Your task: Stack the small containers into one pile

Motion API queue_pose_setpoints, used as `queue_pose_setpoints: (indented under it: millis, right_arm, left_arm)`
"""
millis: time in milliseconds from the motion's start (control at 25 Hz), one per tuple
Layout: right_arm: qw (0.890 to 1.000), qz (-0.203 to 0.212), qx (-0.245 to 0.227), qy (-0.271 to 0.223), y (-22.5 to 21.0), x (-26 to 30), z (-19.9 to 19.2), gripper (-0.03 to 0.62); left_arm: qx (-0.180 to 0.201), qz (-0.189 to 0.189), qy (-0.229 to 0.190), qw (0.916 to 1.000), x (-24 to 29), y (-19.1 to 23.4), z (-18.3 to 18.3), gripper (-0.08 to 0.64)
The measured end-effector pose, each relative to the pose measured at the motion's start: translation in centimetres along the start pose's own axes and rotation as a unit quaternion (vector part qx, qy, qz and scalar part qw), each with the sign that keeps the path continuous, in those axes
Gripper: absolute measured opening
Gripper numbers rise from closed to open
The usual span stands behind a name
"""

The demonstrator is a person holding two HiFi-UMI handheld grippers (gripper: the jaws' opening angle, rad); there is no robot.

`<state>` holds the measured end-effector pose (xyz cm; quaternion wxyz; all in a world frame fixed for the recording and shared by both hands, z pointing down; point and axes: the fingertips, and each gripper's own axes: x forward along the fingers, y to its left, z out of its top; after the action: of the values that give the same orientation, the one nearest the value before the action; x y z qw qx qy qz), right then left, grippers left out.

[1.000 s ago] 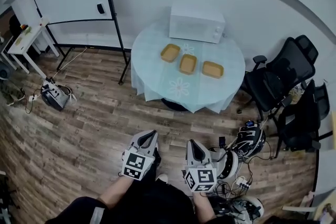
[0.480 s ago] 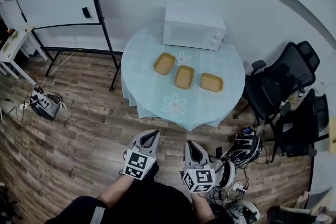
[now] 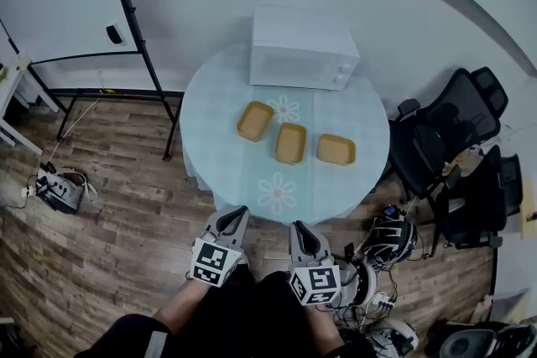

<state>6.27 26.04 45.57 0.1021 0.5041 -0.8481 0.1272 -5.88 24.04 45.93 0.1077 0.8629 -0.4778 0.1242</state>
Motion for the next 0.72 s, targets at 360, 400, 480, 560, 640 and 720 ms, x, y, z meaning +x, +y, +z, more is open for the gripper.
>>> queue_pose_setpoints:
  millis: [360,400,480,560,640,720]
  right_arm:
    - [1.000,-0.014,0.009,0.010,-4.1,4.5,0.7,0.028]
    - [1.000,-0.014,0.009,0.011,-4.7,5.1,0.8,0.028]
    - [1.000,-0.011,0.009,0.011,-6.1,6.5,1.1,0.028]
    - [1.000,-0.005,0.009,0.011,-7.6,8.2,1.5,0.028]
    - [1.000,0.004,0.009,0.012,-9.2,10.1,1.9,0.028]
    - [1.000,0.016,0.007,0.014,-10.7,12.2,2.7,0.028]
  left_arm:
    - [-0.004,-0.031,0.016,0.9994,6.2,1.1,0.6,0.014]
    - [-0.004,-0.033,0.019,0.9993,7.1,1.2,0.7,0.014]
    - [-0.003,-0.034,0.023,0.9991,8.9,1.5,1.2,0.014]
    - [0.000,-0.035,0.027,0.9990,10.8,1.9,1.9,0.014]
    - [0.003,-0.032,0.031,0.9990,12.8,2.4,2.5,0.014]
    - [0.007,-0.026,0.038,0.9989,14.9,3.3,3.1,0.014]
